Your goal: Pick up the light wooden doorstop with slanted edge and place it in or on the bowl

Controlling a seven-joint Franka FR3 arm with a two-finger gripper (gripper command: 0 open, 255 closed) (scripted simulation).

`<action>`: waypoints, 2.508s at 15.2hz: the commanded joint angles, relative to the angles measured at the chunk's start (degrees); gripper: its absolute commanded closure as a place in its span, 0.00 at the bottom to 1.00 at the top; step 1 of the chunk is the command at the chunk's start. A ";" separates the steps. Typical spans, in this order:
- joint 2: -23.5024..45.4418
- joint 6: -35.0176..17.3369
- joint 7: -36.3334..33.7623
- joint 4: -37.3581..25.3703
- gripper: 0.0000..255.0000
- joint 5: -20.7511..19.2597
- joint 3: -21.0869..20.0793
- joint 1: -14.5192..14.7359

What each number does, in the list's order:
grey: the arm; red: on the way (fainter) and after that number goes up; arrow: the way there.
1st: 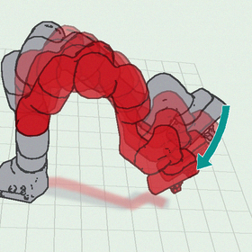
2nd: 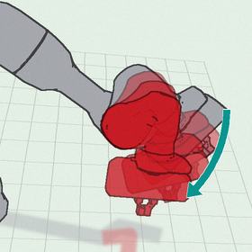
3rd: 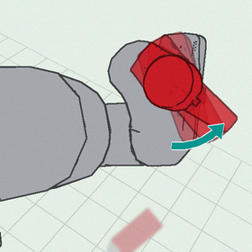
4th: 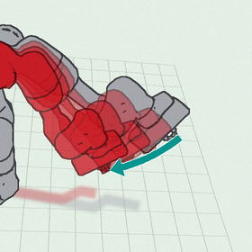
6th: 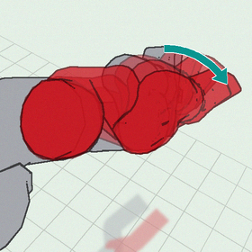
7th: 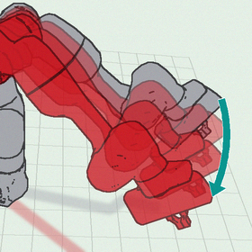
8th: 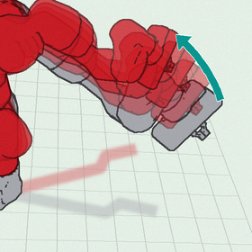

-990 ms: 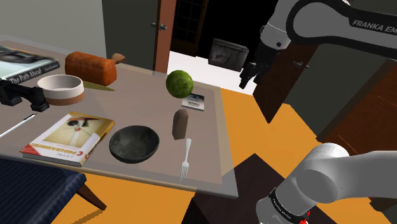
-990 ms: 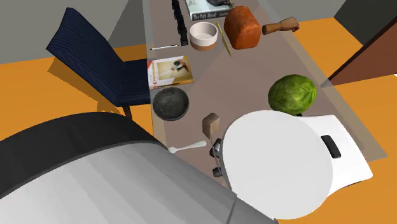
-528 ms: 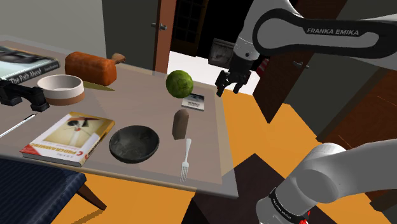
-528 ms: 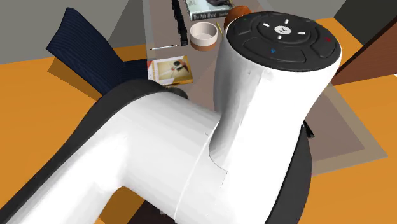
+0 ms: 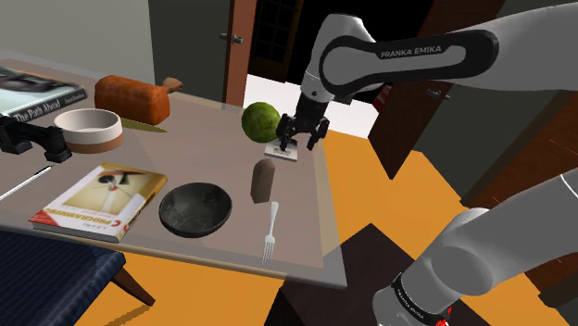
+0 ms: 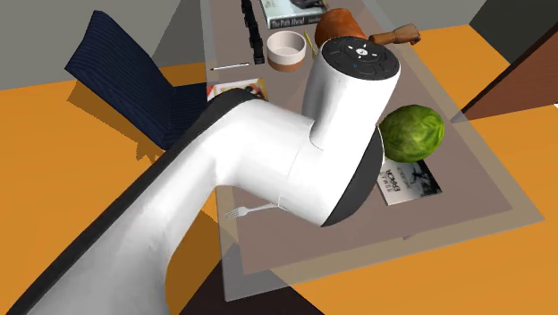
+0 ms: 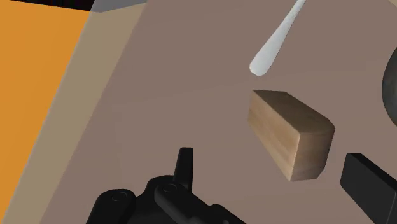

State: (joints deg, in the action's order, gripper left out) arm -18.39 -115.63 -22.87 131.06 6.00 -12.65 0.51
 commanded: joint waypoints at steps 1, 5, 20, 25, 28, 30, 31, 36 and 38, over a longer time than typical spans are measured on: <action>4.07 -2.52 -2.20 -1.09 0.00 0.97 -0.69 0.01; 12.64 -6.36 -6.66 -5.12 0.00 2.38 -1.99 0.34; 17.49 -12.92 -7.94 -3.27 0.00 2.29 -2.64 0.85; 17.48 -12.91 -7.94 -3.28 1.00 2.29 -2.64 0.85; 17.50 -12.91 -7.95 -3.30 1.00 2.28 -2.64 0.85; 17.50 -12.91 -7.95 -3.29 1.00 2.28 -2.64 0.85; 17.49 -12.91 -7.95 -3.29 1.00 2.29 -2.64 0.85; 15.95 -9.85 -8.02 -4.83 1.00 2.46 -2.54 0.77; 15.25 -8.31 -8.07 -5.69 1.00 2.52 -2.48 0.74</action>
State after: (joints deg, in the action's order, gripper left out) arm -2.91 -124.95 -30.87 126.16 8.55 -15.16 1.28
